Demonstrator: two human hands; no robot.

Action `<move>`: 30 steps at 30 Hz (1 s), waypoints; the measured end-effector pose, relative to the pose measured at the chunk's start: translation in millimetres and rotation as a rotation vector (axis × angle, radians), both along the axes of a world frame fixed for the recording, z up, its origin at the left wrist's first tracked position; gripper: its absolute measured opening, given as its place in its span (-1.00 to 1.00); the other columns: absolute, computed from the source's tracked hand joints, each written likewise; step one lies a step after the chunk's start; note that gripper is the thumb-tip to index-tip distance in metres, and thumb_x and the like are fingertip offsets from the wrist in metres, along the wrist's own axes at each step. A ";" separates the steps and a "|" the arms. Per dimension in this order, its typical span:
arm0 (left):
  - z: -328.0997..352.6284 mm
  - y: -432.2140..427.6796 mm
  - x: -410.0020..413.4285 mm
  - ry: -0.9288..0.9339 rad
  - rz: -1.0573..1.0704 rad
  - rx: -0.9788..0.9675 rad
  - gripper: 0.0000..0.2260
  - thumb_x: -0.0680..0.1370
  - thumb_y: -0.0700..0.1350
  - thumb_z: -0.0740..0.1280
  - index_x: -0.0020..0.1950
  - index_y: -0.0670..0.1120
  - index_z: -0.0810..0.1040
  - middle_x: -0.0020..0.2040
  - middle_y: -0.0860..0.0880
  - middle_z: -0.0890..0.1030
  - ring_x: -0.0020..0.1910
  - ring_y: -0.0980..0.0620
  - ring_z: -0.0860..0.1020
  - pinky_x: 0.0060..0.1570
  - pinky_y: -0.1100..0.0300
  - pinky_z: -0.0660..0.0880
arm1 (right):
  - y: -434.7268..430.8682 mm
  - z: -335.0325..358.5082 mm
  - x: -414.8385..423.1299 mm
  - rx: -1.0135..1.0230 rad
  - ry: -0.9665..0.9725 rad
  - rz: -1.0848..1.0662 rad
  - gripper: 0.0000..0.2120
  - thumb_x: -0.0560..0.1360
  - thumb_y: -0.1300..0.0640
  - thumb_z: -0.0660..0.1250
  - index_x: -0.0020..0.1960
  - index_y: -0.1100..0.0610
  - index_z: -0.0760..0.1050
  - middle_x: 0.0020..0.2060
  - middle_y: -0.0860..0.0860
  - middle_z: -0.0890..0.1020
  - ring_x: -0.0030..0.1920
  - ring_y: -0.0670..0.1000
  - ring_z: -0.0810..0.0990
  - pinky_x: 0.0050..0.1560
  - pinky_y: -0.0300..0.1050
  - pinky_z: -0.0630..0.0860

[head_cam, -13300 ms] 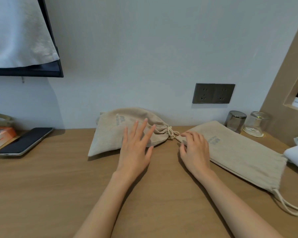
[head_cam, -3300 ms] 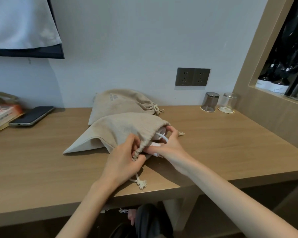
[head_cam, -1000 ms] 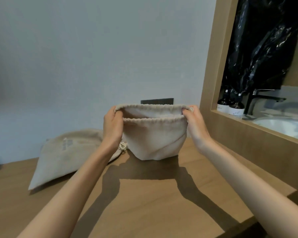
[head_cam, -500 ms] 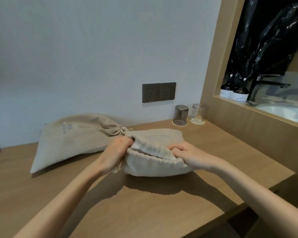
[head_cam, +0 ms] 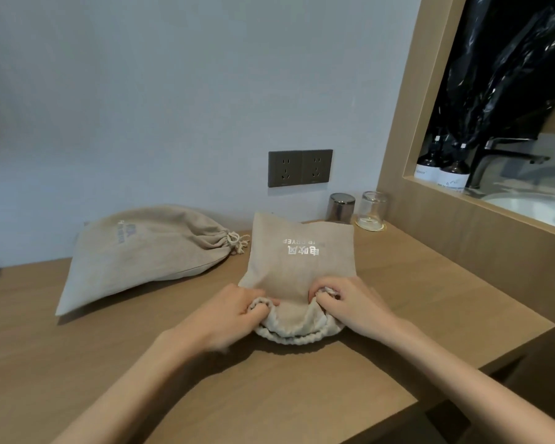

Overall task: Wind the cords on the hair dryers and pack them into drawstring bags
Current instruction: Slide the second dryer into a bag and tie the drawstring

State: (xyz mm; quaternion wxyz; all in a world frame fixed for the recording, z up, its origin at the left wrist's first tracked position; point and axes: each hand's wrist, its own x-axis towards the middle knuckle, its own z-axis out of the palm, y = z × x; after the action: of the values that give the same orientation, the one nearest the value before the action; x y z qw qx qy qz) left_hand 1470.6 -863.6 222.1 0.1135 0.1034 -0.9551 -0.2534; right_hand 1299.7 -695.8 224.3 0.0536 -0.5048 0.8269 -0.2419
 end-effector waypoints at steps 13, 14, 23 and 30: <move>-16.7 -10.6 -73.1 -0.085 0.140 -0.060 -0.69 0.57 0.03 0.10 0.15 -0.05 0.55 0.41 0.16 0.27 0.26 0.16 0.36 0.08 0.18 0.34 | -33.9 -29.6 -52.4 0.014 0.268 -0.187 -0.55 0.57 0.18 0.13 0.37 -0.21 0.35 0.16 0.00 0.40 0.10 0.05 0.44 -0.07 -0.11 0.31; -17.0 -13.0 -77.0 -0.093 0.152 -0.051 -0.70 0.56 0.03 0.12 0.12 -0.05 0.56 0.41 0.15 0.26 0.27 0.16 0.35 0.06 0.18 0.33 | -35.8 -30.1 -55.5 0.028 0.284 -0.187 -0.52 0.58 0.19 0.11 0.40 -0.23 0.30 0.26 0.00 0.39 0.22 0.06 0.40 0.01 -0.08 0.33; -5.6 -27.7 -101.6 -0.236 0.163 0.002 -0.54 0.45 0.12 0.24 0.26 -0.08 0.52 0.46 0.07 0.23 0.39 0.10 0.26 0.28 0.11 0.28 | -47.7 -31.3 -57.3 0.109 0.253 -0.255 -0.41 0.58 0.26 0.00 0.45 -0.30 0.17 0.47 -0.02 0.26 0.24 0.13 0.29 0.16 -0.02 0.30; -33.0 -28.3 -65.2 0.124 0.129 0.276 -0.87 0.37 -0.21 0.37 -0.19 -0.08 0.42 0.40 0.03 0.41 0.33 0.11 0.38 0.25 0.14 0.34 | -28.9 -38.8 -46.1 -0.142 0.429 -0.305 -0.54 0.46 0.37 0.20 0.18 -0.08 0.56 0.15 -0.07 0.54 0.08 0.07 0.34 -0.12 -0.09 0.19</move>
State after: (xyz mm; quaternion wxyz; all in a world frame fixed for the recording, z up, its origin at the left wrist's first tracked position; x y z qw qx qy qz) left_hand 1405.3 -891.9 189.1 0.1730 0.1635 -0.8937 -0.3803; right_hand 1253.7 -724.8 185.6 -0.1954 -0.4165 0.8669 -0.1921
